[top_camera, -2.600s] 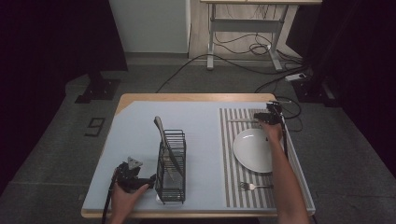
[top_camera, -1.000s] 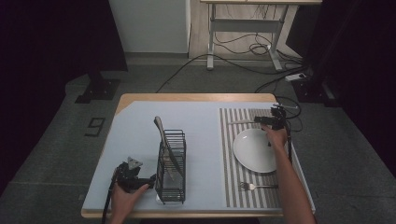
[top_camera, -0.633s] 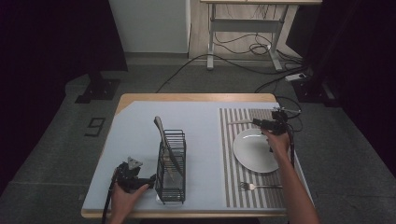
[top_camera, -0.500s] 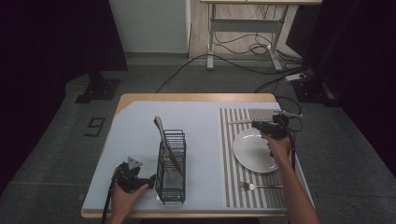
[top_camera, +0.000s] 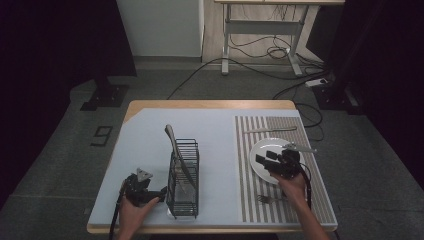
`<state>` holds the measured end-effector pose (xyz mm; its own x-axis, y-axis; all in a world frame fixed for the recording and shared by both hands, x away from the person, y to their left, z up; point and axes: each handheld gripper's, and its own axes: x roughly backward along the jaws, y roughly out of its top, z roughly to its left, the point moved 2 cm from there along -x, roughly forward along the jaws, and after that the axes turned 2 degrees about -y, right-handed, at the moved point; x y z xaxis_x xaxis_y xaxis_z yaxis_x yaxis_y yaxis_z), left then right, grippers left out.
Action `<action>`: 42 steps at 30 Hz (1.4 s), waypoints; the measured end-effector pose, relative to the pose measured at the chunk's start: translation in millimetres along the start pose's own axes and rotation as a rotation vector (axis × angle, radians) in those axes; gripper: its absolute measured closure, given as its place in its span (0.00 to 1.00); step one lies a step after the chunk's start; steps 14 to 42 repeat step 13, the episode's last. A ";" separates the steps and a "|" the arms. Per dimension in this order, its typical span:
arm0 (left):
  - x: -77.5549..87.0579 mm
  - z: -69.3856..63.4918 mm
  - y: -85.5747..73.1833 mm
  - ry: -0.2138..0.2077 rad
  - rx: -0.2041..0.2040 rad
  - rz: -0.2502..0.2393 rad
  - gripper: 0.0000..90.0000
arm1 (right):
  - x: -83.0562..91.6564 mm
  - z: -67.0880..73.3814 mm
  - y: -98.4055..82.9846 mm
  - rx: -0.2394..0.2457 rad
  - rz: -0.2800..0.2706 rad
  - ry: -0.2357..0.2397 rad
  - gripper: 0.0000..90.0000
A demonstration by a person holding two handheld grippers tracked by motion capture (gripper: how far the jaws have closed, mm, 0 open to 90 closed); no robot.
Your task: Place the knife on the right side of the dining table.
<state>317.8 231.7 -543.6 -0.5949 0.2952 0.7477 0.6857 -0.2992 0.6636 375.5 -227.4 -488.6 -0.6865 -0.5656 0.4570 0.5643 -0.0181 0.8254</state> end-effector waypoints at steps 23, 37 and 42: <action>0.0 0.0 0.0 0.000 0.000 0.000 0.00 | -2.1 24.4 -16.8 0.054 0.001 0.029 0.42; 0.0 0.0 0.0 0.000 0.000 0.000 0.00 | -2.1 24.4 -16.8 0.054 0.001 0.029 0.42; 0.0 0.0 0.0 0.000 0.000 0.000 0.00 | -2.1 24.4 -16.8 0.054 0.001 0.029 0.42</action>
